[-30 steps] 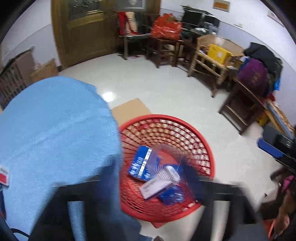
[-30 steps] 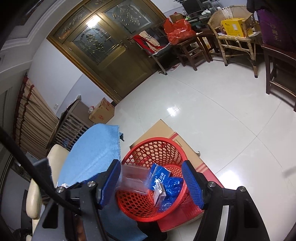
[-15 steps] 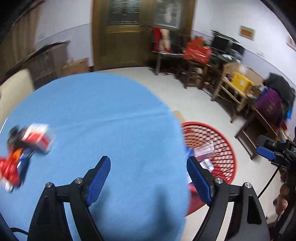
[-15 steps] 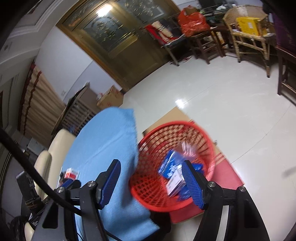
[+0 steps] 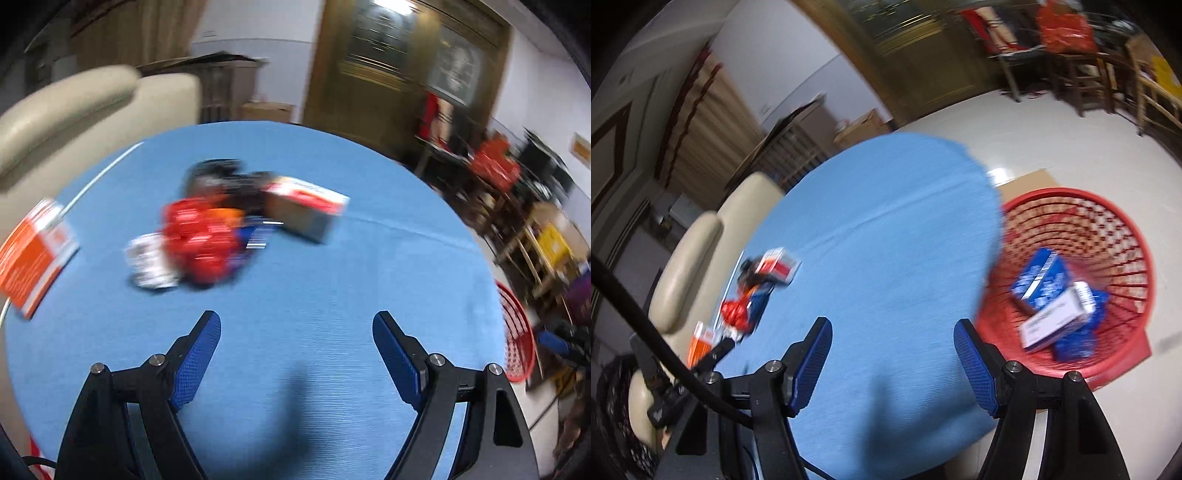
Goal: Collect trash
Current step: 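Grasp the white crumpled foil ball with the left tool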
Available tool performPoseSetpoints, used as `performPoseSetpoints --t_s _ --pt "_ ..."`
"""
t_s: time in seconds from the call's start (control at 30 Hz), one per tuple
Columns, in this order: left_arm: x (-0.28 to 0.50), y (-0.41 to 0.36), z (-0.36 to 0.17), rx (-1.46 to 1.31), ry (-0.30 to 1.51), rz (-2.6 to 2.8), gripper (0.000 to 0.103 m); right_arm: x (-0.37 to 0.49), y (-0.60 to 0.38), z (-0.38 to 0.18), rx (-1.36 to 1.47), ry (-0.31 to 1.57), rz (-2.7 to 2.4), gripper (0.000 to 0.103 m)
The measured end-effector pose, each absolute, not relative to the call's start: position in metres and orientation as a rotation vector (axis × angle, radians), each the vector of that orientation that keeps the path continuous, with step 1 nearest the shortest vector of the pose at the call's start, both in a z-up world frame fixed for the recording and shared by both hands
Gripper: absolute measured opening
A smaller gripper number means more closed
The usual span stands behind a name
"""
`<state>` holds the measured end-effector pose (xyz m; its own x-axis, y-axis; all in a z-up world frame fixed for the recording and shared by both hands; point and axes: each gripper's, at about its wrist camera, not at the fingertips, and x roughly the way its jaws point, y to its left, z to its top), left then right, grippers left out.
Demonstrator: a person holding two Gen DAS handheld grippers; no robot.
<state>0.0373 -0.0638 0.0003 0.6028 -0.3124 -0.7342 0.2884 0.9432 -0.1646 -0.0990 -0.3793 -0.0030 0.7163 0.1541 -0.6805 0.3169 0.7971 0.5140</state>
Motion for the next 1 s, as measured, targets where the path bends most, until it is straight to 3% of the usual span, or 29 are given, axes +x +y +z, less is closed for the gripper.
performPoseSetpoints --t_s 0.4,0.87,0.97,1.0 --pt "0.11 0.036 -0.035 -0.197 0.926 -0.132 0.085 -0.057 -0.282 -0.005 0.527 0.875 0.063 0.073" --pt "0.162 0.004 -0.061 -0.085 0.973 -0.204 0.084 -0.045 -0.271 -0.015 0.505 0.932 0.056 0.073" --pt "0.168 0.002 -0.065 -0.06 0.963 -0.211 0.068 -0.038 -0.266 -0.016 0.496 0.938 0.066 0.073" --pt "0.168 0.001 -0.064 -0.043 0.957 -0.212 0.053 -0.037 -0.265 -0.016 0.495 0.939 0.069 0.073"
